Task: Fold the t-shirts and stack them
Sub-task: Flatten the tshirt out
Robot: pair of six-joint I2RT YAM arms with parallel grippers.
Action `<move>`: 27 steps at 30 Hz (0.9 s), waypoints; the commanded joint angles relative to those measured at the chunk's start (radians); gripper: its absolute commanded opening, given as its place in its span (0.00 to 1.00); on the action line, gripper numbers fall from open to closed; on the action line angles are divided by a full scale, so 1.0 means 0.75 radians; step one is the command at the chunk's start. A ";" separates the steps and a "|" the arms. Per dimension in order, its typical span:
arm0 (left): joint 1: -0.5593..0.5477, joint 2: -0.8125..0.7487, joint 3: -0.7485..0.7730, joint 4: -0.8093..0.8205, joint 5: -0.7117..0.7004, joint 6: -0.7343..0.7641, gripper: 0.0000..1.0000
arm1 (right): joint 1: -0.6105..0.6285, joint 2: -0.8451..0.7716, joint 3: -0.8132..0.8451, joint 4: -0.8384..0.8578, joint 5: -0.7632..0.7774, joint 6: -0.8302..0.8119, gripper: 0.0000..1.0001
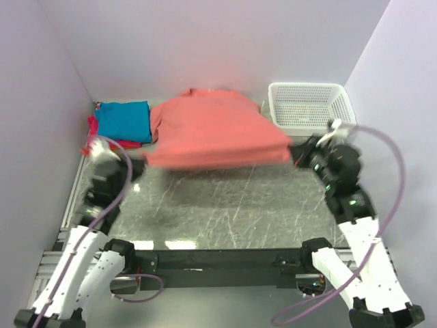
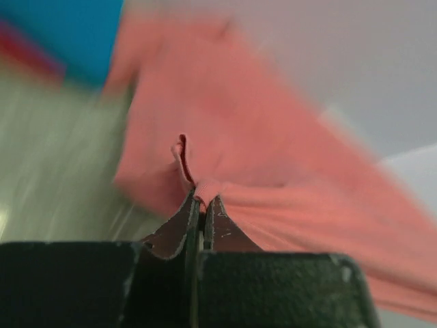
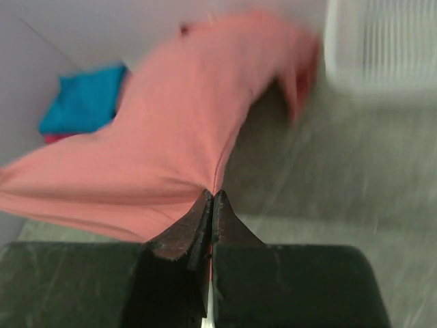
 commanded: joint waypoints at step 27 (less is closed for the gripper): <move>-0.236 0.598 0.242 -0.571 -0.192 -0.144 0.99 | 0.341 0.224 -0.463 -0.081 0.145 0.396 0.89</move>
